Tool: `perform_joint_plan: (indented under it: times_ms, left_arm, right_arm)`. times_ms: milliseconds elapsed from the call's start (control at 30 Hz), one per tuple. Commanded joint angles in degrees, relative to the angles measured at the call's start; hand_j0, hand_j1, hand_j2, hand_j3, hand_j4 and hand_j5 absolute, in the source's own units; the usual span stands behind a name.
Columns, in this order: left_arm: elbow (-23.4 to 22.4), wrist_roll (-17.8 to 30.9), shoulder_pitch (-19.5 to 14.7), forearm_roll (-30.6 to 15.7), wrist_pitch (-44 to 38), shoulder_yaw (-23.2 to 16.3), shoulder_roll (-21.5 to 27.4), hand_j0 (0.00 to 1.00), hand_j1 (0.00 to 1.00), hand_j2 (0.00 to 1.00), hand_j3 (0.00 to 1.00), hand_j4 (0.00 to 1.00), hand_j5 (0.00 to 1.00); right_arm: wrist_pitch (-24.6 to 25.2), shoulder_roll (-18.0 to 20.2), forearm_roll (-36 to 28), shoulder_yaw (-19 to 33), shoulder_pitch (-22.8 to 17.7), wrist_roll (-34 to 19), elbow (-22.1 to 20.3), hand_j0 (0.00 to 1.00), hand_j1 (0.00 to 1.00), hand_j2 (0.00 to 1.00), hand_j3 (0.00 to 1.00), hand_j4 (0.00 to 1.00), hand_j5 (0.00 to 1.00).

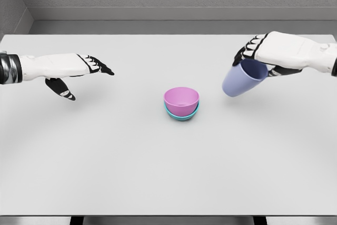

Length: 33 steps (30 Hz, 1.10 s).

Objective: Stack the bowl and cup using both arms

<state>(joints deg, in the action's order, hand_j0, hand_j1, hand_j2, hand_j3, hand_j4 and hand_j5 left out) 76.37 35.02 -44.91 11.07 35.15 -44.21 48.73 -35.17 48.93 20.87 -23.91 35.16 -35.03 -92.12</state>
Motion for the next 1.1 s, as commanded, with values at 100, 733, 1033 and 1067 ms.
perform_joint_plan:
  times_ms: [100,733,1033,1067]
  left_arm:
    - [0.0,-0.02,0.0,-0.34,-0.15,0.0,0.05,1.0,1.0,1.0,1.0,1.0,1.0]
    - [0.0,-0.02,0.0,-0.34,-0.15,0.09,0.13,1.0,1.0,1.0,1.0,1.0,1.0]
    - [0.0,-0.02,0.0,-0.34,-0.15,0.09,0.05,1.0,1.0,1.0,1.0,1.0,1.0]
    - [0.0,-0.02,0.0,-0.34,-0.15,0.09,0.05,1.0,1.0,1.0,1.0,1.0,1.0]
  right_arm:
    - [0.17,-0.24,-0.31,0.01,0.26,0.03,0.01,0.67,0.67,0.67,0.67,0.67,0.67]
    - [0.17,-3.23,-0.31,-1.22,2.99,0.03,-0.07,0.67,0.67,0.67,0.67,0.67,0.67]
    - [0.17,-5.16,-0.22,-2.72,4.66,0.03,-0.07,0.67,0.67,0.67,0.67,0.67,0.67]
    - [0.17,-5.43,-0.31,-2.72,4.66,0.03,-0.07,0.67,0.67,0.67,0.67,0.67,0.67]
